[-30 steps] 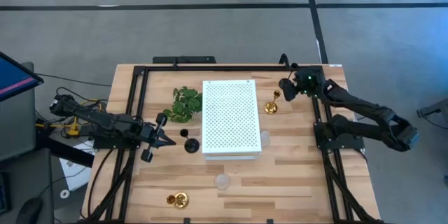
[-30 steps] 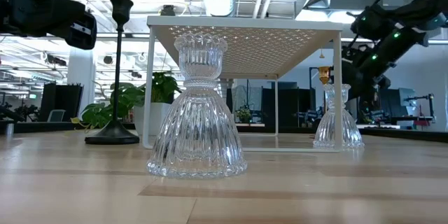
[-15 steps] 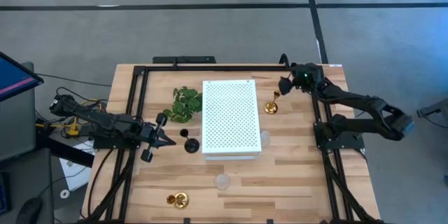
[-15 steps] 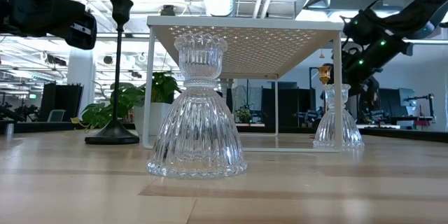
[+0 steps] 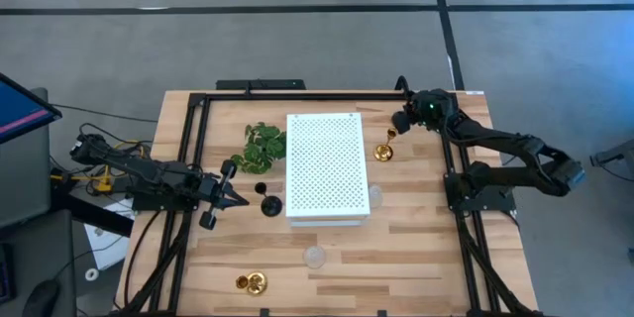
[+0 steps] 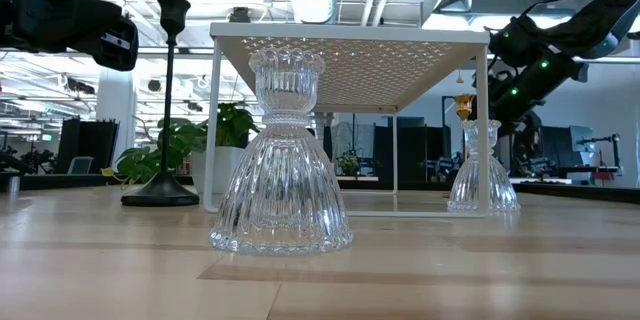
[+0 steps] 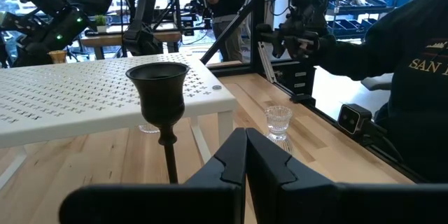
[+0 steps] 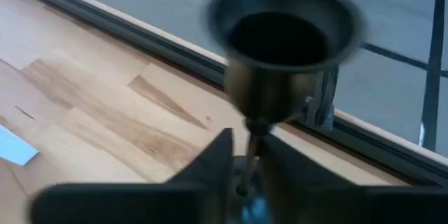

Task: Pick & Place candle stick holders
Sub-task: Put the top black candle holder on the shelf

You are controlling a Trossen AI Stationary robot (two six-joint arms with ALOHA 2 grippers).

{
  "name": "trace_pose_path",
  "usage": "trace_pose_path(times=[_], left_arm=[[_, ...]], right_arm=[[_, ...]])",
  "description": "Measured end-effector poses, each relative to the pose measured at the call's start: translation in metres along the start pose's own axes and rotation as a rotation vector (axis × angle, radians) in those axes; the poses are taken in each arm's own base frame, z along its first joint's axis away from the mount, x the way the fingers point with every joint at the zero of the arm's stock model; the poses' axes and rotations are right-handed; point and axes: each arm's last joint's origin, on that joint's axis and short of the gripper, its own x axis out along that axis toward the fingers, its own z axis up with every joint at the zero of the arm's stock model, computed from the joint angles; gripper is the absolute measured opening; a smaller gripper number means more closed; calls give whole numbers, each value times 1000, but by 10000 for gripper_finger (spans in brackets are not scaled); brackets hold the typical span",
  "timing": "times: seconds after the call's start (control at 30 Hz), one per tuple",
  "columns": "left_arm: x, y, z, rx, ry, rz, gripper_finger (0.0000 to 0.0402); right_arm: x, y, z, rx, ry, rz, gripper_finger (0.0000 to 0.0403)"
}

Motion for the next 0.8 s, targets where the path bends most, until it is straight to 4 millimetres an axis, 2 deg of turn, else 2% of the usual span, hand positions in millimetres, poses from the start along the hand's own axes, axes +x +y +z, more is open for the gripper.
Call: trace_pose_path(times=[0.07,0.2,0.33,0.63,0.8], left_arm=[[0,0,0,0,0,0,6],[0,0,0,0,0,0,6],[0,0,0,0,0,0,6],[0,0,0,0,0,0,6],[0,0,0,0,0,0,6]], right_arm=[[0,0,0,-24,1,1,12],[-5,1,6,-31,34,3,15],[-18,0,23,-52,36,3,7],[-68,-3,84,-129,-109,7,3],[-94,6,117,-173,-194,52,2]])
